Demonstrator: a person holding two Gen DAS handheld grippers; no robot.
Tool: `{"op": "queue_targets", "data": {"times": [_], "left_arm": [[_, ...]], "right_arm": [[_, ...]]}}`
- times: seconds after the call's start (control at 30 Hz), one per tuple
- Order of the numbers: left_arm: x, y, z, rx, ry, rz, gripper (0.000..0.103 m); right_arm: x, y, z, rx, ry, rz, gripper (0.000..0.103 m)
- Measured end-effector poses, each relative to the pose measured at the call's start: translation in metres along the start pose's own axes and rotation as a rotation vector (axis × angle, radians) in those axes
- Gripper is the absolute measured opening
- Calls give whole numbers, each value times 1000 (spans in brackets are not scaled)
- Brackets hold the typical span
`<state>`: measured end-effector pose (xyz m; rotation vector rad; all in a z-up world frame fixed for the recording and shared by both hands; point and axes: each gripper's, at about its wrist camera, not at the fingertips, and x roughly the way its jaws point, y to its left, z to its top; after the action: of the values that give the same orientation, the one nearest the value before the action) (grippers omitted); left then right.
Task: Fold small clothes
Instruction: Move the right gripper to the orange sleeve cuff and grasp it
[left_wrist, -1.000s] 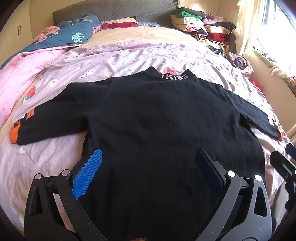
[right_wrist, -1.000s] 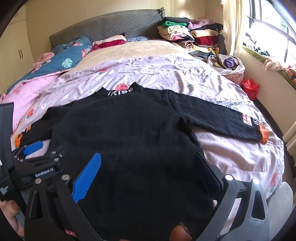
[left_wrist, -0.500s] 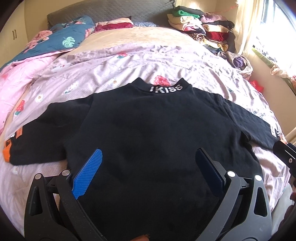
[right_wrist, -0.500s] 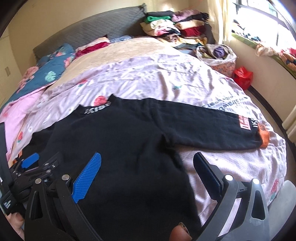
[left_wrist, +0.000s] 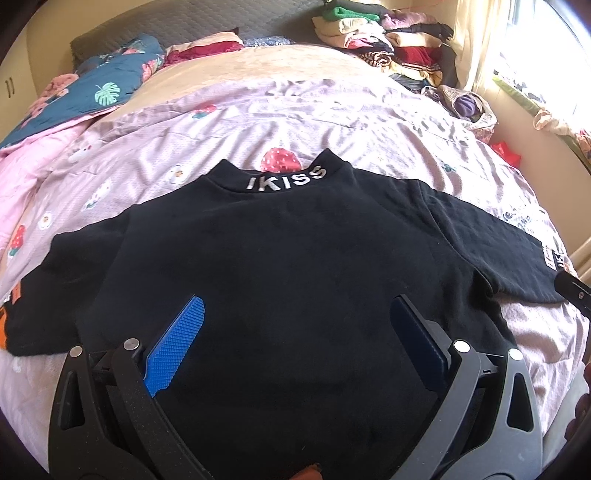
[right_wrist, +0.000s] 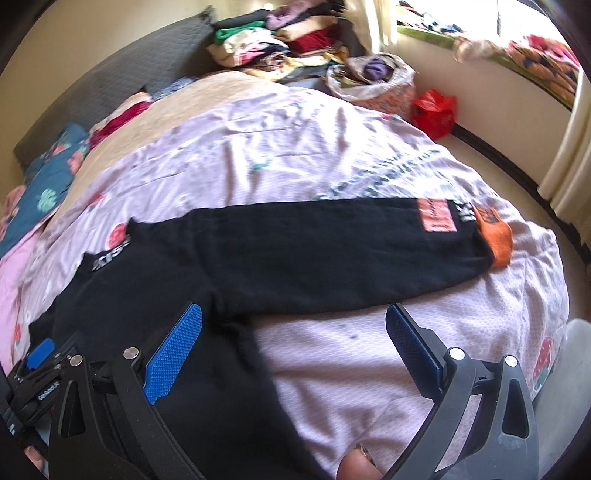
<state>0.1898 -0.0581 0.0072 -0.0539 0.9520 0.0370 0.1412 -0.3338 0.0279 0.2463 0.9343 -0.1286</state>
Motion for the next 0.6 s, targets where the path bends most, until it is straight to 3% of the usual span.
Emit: {"op": "queue_targets", "data": {"times": [0.6], "left_arm": [[38, -25, 22, -4, 28, -24, 95]], "right_arm": [[52, -132, 11, 307, 55, -76, 99]]}}
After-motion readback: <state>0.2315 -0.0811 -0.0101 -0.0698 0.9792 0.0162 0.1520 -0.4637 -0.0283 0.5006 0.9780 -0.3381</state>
